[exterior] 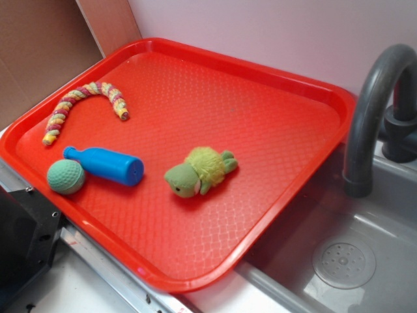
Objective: Grab the blue bottle.
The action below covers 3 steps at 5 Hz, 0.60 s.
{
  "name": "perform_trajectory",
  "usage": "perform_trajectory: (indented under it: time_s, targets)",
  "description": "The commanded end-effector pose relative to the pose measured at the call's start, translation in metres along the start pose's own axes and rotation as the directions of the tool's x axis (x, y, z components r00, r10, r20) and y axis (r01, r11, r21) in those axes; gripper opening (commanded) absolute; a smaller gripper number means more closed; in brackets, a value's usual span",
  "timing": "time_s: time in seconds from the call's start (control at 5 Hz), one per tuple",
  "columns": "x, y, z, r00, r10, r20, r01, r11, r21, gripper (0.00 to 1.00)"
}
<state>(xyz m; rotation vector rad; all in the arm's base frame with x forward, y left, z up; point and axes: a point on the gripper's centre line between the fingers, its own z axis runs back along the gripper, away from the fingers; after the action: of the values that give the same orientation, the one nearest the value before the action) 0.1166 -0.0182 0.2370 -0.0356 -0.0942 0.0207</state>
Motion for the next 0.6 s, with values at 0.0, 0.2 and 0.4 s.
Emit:
perform_trajectory:
  time_s: [0.0,0.2,0.4]
  targets:
    - [0.000,0.000,0.000,1.000,0.000,0.000,0.000,1.000,0.000,1.00]
    - [0.020,-0.002,-0.018,0.986,-0.165,0.010,0.164,0.986,0.008,1.00]
    - [0.044,-0.023,-0.039,0.910,-0.411,0.050,0.406,0.910,0.080,1.00]
